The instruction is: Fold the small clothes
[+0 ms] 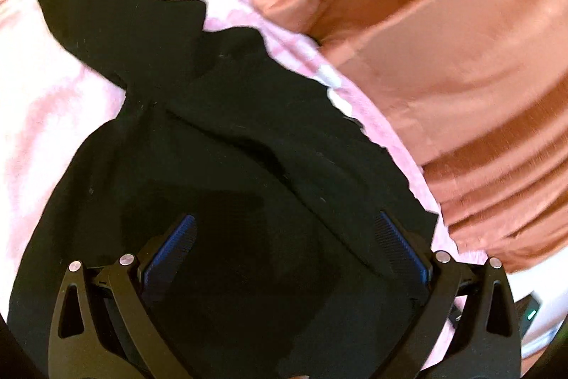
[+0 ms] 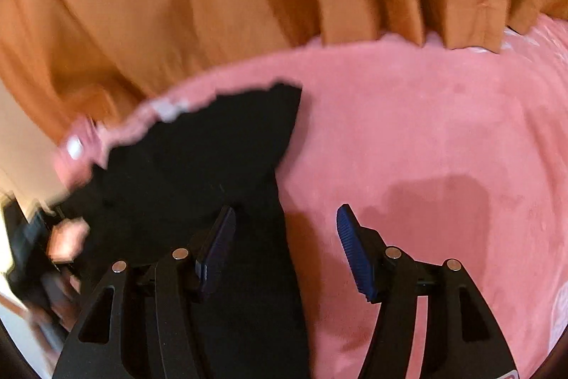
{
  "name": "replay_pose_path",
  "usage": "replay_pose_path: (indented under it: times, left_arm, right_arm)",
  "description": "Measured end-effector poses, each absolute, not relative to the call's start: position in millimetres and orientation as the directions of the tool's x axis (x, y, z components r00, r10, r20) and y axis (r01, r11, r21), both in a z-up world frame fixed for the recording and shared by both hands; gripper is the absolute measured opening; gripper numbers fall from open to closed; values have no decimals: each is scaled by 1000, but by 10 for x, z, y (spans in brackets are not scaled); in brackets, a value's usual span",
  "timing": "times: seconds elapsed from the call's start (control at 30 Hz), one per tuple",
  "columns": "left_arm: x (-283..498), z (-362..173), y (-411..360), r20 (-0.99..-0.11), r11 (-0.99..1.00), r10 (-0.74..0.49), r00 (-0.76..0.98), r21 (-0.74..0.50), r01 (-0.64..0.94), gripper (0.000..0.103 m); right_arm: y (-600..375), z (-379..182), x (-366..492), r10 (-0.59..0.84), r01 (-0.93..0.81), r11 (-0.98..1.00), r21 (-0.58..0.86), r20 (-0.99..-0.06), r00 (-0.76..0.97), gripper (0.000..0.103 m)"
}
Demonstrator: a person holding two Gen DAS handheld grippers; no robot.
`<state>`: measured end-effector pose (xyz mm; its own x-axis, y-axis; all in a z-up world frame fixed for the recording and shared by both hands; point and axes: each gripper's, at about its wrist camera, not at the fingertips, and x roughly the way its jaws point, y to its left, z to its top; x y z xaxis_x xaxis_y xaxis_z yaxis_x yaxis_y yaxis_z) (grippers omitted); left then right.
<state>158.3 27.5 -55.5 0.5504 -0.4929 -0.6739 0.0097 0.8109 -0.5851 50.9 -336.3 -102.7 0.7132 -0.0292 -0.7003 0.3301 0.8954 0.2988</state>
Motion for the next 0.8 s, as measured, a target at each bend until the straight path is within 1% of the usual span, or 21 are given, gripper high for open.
replay_pose_path:
  times: [0.1, 0.13, 0.2, 0.23, 0.27, 0.3, 0.33, 0.37, 0.4, 0.47, 0.57, 0.6, 0.73, 0.77, 0.8]
  left_arm:
    - [1760, -706, 413, -674, 779, -490, 553, -623, -69, 98]
    - [1854, -761, 465, -670, 768, -487, 560, -634, -89, 98]
    - [1996, -797, 485, -671, 777, -472, 572, -623, -90, 97]
    - [2055, -794, 466, -685, 798, -449, 573, -596, -88, 96]
    - [2113, -771, 426, -700, 823, -418, 579, -561, -84, 84]
    - [2175, -747, 379, -712, 849, -389, 585, -523, -71, 54]
    - [2260, -743, 302, -726, 873, -378, 574, -486, -40, 36]
    - [2332, -773, 265, -735, 874, -396, 550, -485, -18, 6]
    - [2378, -813, 253, -741, 869, -409, 533, -494, -20, 4]
    - [2411, -891, 288, -737, 856, -422, 528, -516, -37, 4]
    - [2326, -968, 310, -713, 839, -448, 540, -544, -23, 3]
    - [2302, -970, 316, -709, 836, -452, 542, -548, -20, 3]
    - [2223, -960, 399, -694, 801, -493, 525, -597, -37, 4]
    - [2200, -952, 436, -690, 797, -498, 525, -603, -37, 5]
    - [2198, -957, 447, -687, 794, -502, 525, -606, -34, 6]
  right_arm:
    - [-3176, -1088, 716, -56, 270, 944, 187, -719, 692, 59]
    - [-3088, -1084, 791, -59, 257, 952, 169, -720, 692, 58]
    - [-3055, -1139, 924, -55, 246, 955, 163, -723, 689, 54]
    - [-3069, -1163, 995, -51, 250, 953, 172, -722, 690, 50]
    - [-3121, -1193, 1090, -25, 251, 946, 206, -724, 689, 29]
    - [-3141, -1178, 1151, 6, 249, 937, 245, -724, 689, 5]
    - [-3206, -1158, 1168, 26, 257, 923, 286, -712, 702, 6]
    - [-3222, -1098, 1140, 27, 261, 915, 309, -692, 722, 6]
    - [-3299, -1020, 1066, 16, 269, 907, 325, -663, 748, 5]
    - [-3396, -997, 967, 2, 284, 898, 337, -648, 762, 4]
    - [-3656, -1321, 904, 50, 354, 837, 418, -701, 711, 4]
    - [-3675, -1416, 893, 65, 357, 823, 442, -698, 713, 4]
    - [-3590, -1300, 887, 38, 358, 835, 418, -693, 720, 5]
    - [-3571, -1275, 866, 43, 357, 833, 422, -692, 720, 7]
    - [-3552, -1219, 831, 48, 355, 826, 439, -682, 730, 14]
